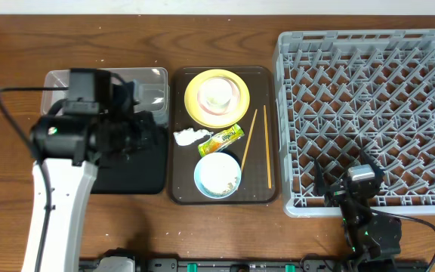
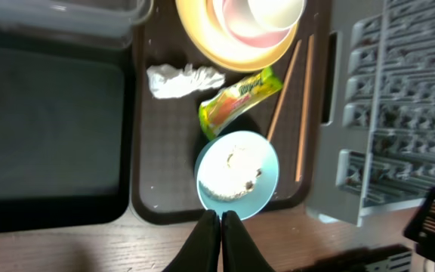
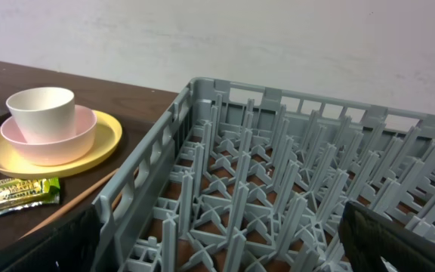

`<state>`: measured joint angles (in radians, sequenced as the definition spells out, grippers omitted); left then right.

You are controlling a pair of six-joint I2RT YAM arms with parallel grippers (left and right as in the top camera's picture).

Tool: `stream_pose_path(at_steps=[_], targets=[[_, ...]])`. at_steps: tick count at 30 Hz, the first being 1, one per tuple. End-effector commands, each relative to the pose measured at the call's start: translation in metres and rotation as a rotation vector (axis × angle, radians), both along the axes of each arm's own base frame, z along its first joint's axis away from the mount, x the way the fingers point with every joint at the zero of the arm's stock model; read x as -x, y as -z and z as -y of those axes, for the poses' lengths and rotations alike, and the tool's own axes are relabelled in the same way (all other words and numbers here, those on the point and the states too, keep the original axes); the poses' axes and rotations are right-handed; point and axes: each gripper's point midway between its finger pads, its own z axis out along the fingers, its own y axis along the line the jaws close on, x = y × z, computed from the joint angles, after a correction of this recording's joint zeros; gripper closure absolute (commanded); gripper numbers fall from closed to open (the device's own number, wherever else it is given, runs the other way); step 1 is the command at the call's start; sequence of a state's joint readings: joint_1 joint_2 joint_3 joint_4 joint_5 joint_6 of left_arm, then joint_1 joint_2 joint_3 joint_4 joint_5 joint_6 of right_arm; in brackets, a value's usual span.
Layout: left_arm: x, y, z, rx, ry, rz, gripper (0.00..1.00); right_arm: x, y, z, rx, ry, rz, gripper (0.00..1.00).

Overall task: Sort waste into correct bins and load items into the dishwasher rack
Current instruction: 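Move the left gripper over the white tissue on the brown tray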

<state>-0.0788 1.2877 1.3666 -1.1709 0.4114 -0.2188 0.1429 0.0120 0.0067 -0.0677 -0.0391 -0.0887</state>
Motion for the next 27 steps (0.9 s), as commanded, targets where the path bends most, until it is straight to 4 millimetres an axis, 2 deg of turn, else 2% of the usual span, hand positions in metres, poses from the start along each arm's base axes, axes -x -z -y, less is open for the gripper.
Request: stream_pose_path(at_steps=[1,3,8,11,12,15,22,27], targets=[[-0.003,0.021,-0.005,-0.091,-0.055,-0.062,0.94,0.0,0.0,0.0,0.01,0.0,0.002,0.01],[-0.009,0.028,-0.004,-0.138,-0.07,-0.071,0.94,0.0,0.0,0.0,0.01,0.0,0.002,0.01],[-0.028,0.04,0.015,-0.205,-0.022,-0.027,0.93,0.0,0.0,0.0,0.01,0.0,0.002,0.01],[-0.04,0.05,0.018,-0.269,-0.014,-0.009,0.83,0.0,0.0,0.0,0.01,0.0,0.002,0.01],[-0.043,0.053,0.018,-0.279,-0.012,-0.011,0.77,0.0,0.0,0.0,0.01,0.0,0.002,0.01],[-0.047,0.066,0.018,-0.298,-0.009,-0.041,0.68,0.0,0.0,0.0,0.01,0.0,0.002,0.01],[-0.054,0.097,0.016,-0.347,-0.004,-0.121,0.66,0.0,0.0,0.0,0.01,0.0,0.002,0.01],[-0.059,0.113,0.018,-0.357,0.0,-0.152,0.66,0.0,0.0,0.0,0.01,0.0,0.002,0.01]])
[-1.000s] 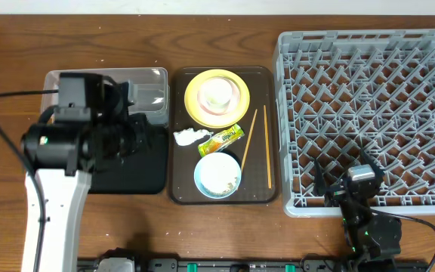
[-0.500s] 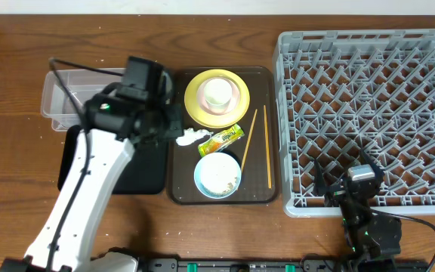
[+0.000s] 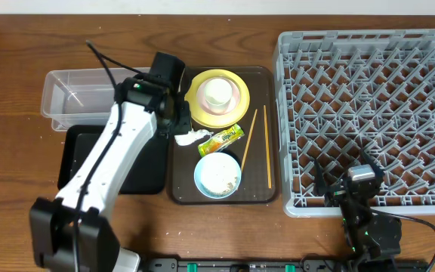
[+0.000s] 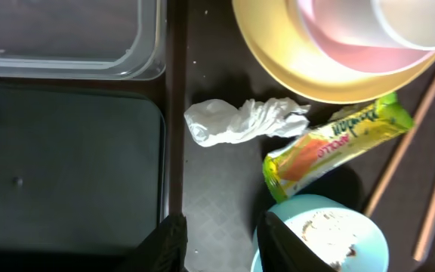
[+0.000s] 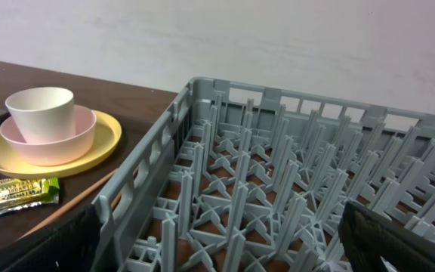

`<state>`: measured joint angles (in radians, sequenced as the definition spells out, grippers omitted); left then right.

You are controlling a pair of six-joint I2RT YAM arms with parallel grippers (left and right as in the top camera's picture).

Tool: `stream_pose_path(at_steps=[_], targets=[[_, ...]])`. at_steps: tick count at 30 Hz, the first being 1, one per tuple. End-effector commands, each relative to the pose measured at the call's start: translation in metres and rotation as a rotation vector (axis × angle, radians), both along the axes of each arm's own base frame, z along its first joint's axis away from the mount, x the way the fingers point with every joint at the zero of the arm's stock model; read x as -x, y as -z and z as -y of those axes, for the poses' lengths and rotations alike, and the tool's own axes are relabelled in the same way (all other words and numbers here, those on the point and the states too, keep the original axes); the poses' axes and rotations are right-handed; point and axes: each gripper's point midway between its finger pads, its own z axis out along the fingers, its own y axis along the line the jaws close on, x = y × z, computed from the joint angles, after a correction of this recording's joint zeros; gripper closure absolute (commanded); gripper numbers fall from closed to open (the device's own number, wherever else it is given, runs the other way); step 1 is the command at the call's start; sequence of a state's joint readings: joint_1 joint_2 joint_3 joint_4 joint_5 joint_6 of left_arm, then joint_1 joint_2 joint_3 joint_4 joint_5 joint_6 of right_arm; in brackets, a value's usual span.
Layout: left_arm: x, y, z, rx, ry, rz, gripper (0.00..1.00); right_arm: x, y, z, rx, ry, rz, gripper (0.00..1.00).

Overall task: Sort waste into correct bins and load items into the dishwasher rack
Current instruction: 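Move the left gripper over the white tissue on the brown tray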

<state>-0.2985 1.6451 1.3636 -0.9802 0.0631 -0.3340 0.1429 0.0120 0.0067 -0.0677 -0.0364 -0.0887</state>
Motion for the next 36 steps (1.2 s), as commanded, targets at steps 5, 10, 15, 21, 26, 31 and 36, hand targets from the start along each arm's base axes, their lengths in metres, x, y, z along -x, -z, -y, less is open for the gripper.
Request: stream_pose_path(at_steps=[5,10,15,21,26,31,36], targets=[[-0.004,0.023,-0.002,-0.036,-0.003,-0.041,0.66,0.0,0.0,-0.001,0.01,-0.003,0.002,0.01],[-0.008,0.036,0.002,-0.04,0.006,-0.053,0.65,0.0,0.0,-0.001,0.01,-0.003,0.002,0.01],[-0.011,0.046,0.013,-0.048,0.059,-0.054,0.6,0.0,0.0,-0.001,0.01,-0.003,0.002,0.01],[-0.016,0.053,0.013,-0.106,0.071,-0.028,0.59,0.0,0.0,-0.001,0.01,-0.003,0.002,0.01],[-0.015,0.059,0.01,-0.132,0.072,-0.022,0.58,0.0,0.0,-0.001,0.01,-0.003,0.002,0.01],[-0.014,0.073,0.01,-0.126,0.072,-0.01,0.55,0.0,0.0,-0.001,0.01,-0.003,0.002,0.01],[-0.009,0.093,0.01,-0.118,0.073,-0.001,0.51,0.0,0.0,-0.001,0.011,-0.003,0.002,0.01]])
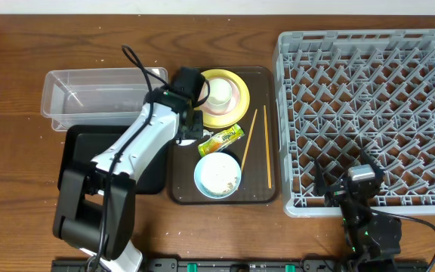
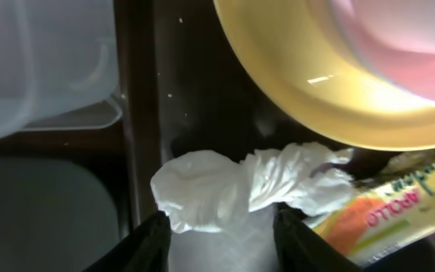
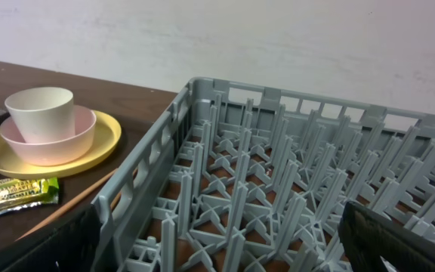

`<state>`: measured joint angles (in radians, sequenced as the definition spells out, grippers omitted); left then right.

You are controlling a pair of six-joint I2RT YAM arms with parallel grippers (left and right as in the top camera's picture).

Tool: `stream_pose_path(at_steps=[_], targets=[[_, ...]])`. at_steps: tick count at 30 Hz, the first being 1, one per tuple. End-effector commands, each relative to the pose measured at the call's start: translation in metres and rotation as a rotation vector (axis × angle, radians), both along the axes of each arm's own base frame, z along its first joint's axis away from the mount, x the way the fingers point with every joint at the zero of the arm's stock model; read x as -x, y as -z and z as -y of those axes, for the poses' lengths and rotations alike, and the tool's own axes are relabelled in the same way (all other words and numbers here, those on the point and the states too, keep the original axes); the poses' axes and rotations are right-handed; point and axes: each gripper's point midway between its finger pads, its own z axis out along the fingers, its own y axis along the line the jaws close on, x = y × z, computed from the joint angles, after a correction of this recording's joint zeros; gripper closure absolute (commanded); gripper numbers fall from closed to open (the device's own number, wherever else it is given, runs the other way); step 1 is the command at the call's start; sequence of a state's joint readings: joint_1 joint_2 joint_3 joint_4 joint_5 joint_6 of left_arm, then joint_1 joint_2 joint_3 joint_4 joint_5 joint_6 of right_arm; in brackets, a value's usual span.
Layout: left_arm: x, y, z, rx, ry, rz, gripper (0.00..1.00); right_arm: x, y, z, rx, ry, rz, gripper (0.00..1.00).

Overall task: Sort waste into correct bins and load items into the dishwasher rack
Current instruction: 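Move the left gripper over the white tissue on the brown tray, then lower and close the left gripper on the crumpled white tissue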

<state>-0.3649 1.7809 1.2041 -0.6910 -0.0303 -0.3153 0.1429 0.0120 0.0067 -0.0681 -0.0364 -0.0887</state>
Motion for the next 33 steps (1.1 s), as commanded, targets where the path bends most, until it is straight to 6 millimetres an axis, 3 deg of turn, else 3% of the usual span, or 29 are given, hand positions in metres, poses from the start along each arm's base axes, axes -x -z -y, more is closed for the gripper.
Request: stream_pose_path(at_steps=[1,13,22,33], targets=[[0.008,0.018,-0.003,-0.017,0.009,-0.025,0.5,0.0,0.0,-0.001,0.01,-0.003,0.002,0.01],[0.006,0.028,0.002,0.006,0.017,0.009,0.5,0.0,0.0,-0.001,0.01,-0.003,0.002,0.01],[0.01,0.028,0.021,0.005,0.071,0.022,0.5,0.0,0.0,-0.001,0.01,-0.003,0.002,0.01],[0.007,0.035,0.018,-0.027,0.069,0.065,0.5,0.0,0.0,-0.001,0.01,-0.003,0.002,0.01]])
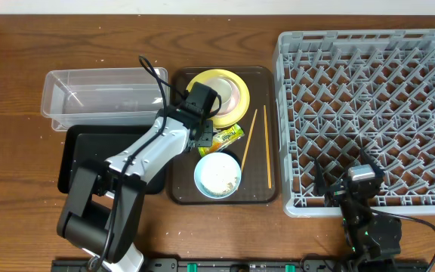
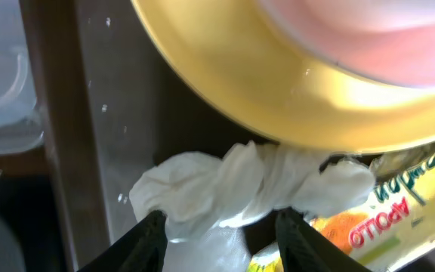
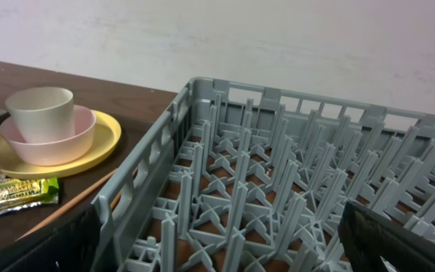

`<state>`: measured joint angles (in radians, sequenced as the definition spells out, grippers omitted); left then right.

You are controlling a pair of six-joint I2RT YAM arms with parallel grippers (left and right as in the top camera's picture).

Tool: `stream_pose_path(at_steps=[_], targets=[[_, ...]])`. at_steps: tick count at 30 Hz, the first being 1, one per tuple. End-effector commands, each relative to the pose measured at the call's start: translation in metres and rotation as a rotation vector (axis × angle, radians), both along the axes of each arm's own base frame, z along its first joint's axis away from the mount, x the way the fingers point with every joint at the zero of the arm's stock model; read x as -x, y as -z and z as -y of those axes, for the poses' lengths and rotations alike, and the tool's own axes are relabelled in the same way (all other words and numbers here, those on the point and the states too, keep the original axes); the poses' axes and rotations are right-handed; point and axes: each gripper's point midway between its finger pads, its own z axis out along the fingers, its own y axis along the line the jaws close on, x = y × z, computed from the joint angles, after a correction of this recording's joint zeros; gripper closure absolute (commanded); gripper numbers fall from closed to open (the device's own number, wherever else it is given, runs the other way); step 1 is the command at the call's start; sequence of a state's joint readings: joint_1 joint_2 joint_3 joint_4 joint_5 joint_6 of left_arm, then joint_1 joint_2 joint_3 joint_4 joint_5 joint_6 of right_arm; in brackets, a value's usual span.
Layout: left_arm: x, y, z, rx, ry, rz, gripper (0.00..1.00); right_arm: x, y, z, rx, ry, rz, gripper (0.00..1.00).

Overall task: Sort waste into correct bins and load items into the dishwasher rack
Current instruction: 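Lower and close the left gripper on the crumpled white tissue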

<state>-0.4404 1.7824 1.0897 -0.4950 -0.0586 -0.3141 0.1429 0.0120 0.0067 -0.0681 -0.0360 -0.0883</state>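
Note:
My left gripper (image 2: pixel 221 243) is open and down on the crumpled white napkin (image 2: pixel 225 187), one finger at each side of it. The napkin lies on the brown tray (image 1: pixel 181 189) between the yellow plate (image 2: pixel 278 106) and the green-orange snack wrapper (image 2: pixel 368 219). In the overhead view the left gripper (image 1: pixel 201 136) hides the napkin. A blue bowl (image 1: pixel 217 174) with food scraps sits at the tray's front, and two chopsticks (image 1: pixel 267 147) lie on its right. My right gripper (image 3: pixel 217 242) rests open at the near edge of the grey dishwasher rack (image 1: pixel 368 113).
A clear bin (image 1: pixel 100 98) stands left of the tray, a black bin (image 1: pixel 104 162) in front of it. The yellow plate carries a pink bowl (image 3: pixel 47 140) and a white cup (image 3: pixel 42 112). The left arm's cable loops over the clear bin's right end.
My left gripper has come lower and a little to the right over the napkin, which now fills the space between its open fingers. The right arm has not moved.
My left gripper was shut and high over the black bin. Then it was open above the tray's left side near the napkin. Then it was close over the napkin with a finger at each side, and now lower still.

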Motion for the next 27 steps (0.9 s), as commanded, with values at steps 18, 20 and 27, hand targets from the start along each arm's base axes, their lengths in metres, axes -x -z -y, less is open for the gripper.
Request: stream_pose_path(at_steps=[18,20,27], targets=[[0.003,0.0173,-0.014,-0.065,-0.014,0.016,0.62,0.0004,0.0003,-0.0009,0.011,-0.003,0.002,0.01],[0.0021,0.0174,-0.0136,-0.063,-0.014,0.02,0.62,0.0004,0.0003,-0.0009,0.01,-0.003,0.002,0.01],[-0.0001,0.023,-0.0127,-0.049,-0.015,0.048,0.62,0.0004,0.0003,-0.0009,0.01,-0.003,0.002,0.01]])
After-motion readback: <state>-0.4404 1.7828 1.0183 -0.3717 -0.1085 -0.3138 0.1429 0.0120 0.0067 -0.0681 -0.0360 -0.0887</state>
